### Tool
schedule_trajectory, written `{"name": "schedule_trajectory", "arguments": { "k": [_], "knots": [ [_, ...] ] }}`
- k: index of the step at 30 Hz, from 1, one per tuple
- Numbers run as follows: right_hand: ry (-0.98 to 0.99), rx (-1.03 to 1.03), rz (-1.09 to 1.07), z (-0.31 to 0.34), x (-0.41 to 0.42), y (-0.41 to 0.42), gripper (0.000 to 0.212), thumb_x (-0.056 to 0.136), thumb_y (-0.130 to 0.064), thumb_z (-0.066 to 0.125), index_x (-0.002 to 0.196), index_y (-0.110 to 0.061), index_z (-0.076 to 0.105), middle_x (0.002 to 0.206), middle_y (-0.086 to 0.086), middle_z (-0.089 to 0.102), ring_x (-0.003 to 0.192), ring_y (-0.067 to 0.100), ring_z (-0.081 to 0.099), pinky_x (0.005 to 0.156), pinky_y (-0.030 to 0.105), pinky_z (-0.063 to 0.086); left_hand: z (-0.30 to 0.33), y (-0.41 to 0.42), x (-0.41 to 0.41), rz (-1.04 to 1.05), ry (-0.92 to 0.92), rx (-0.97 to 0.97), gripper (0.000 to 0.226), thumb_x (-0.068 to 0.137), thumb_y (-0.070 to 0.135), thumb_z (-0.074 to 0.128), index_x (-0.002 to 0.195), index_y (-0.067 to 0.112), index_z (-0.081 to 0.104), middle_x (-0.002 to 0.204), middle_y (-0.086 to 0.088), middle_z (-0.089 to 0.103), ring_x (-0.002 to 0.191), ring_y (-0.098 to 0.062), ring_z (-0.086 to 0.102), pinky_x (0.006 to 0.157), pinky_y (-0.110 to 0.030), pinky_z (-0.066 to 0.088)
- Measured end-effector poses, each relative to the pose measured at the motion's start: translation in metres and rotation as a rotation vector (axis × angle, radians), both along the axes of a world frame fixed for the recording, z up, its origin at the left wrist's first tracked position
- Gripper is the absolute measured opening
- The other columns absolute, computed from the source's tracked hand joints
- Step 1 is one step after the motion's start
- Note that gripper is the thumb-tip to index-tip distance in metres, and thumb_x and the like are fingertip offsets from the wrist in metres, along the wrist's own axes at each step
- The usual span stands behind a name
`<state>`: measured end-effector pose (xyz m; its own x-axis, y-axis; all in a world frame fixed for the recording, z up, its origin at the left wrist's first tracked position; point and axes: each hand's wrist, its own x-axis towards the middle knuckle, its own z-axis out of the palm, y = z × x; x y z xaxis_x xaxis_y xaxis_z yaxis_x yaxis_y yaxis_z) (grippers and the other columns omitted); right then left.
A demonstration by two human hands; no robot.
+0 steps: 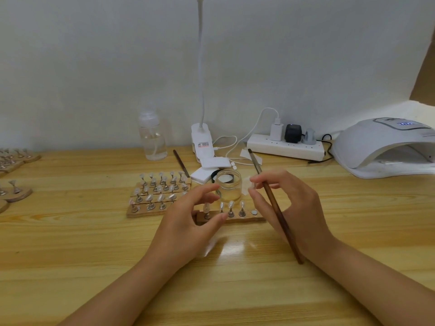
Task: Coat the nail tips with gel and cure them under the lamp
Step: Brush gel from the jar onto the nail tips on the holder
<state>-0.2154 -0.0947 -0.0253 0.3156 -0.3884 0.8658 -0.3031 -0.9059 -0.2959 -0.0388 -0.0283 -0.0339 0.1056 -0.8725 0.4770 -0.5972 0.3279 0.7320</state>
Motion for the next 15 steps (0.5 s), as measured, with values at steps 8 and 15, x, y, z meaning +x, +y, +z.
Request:
{"name": "schedule_trajectory", "arguments": {
  "k": [8,15],
  "knots": [
    [0.073,-0.088,0.204,0.0,0.01,0.012,0.019,0.085,-0.013,0.062,0.101,-0.014,0.051,0.089,0.004,0.067,0.079,0.012,0.065,0.066,0.028,0.053,0.007,0.003,-0.005,-0.114,-0.082,-0.221,0.026,0.076,0.023,0.066,0.102,0.023,0.066,0.101,0.014,0.062,0.098,0.003,0.057,0.085,-0.01,0.041],
    [0.082,-0.061,0.246,-0.002,0.011,0.012,0.018,0.085,-0.011,0.062,0.1,-0.012,0.052,0.088,0.003,0.066,0.079,0.007,0.062,0.068,0.021,0.052,0.006,0.003,-0.005,-0.08,-0.104,-0.302,0.031,0.075,0.021,0.067,0.106,0.027,0.062,0.097,0.014,0.063,0.093,0.004,0.057,0.078,-0.008,0.041]
  ]
}}
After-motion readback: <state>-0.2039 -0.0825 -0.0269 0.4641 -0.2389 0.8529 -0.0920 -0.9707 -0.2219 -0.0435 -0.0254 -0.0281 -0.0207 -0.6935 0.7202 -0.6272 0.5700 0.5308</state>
